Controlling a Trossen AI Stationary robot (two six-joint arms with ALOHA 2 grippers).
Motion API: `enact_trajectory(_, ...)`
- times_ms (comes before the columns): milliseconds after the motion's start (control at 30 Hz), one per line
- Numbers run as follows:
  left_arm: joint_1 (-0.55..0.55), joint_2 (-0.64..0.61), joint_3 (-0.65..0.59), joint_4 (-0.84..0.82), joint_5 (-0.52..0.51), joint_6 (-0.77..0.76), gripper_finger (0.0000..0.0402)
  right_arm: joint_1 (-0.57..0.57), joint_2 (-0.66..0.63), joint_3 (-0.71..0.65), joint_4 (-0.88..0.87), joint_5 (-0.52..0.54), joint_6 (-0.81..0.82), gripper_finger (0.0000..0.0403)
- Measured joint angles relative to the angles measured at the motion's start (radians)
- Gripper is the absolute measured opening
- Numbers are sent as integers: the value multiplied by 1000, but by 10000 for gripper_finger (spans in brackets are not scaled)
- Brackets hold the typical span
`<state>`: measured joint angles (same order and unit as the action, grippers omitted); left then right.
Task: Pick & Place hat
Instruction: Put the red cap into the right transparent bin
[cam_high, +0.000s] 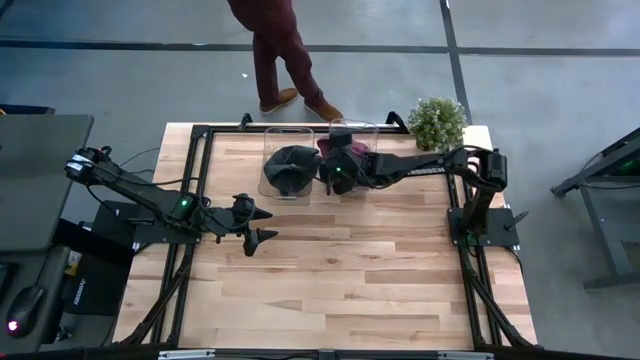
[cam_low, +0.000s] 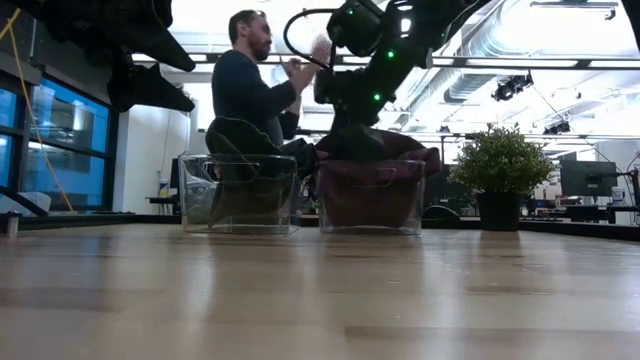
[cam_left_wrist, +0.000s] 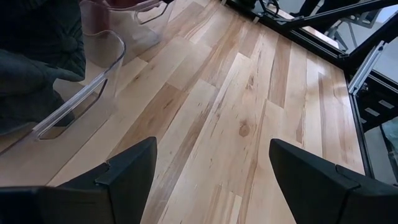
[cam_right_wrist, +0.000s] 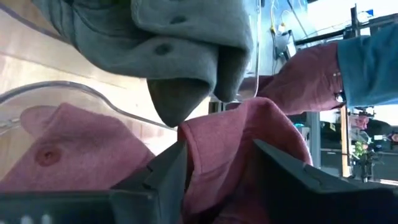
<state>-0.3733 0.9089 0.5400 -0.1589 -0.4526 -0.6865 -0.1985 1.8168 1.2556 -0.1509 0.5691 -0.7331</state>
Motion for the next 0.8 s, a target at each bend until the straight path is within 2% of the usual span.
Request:
enact_trajectory(467, 0, 0, 0, 0, 0, 0, 302, 5, 1, 2, -25, -64, 53, 14)
enact_trajectory(667, 0, 0, 0, 0, 0, 0, 302, 16, -16, 3, -82, -66, 96, 3)
enact_trajectory(800, 0, 0, 0, 0, 0, 0, 302, 19, -37, 2, -118, -147, 220, 1)
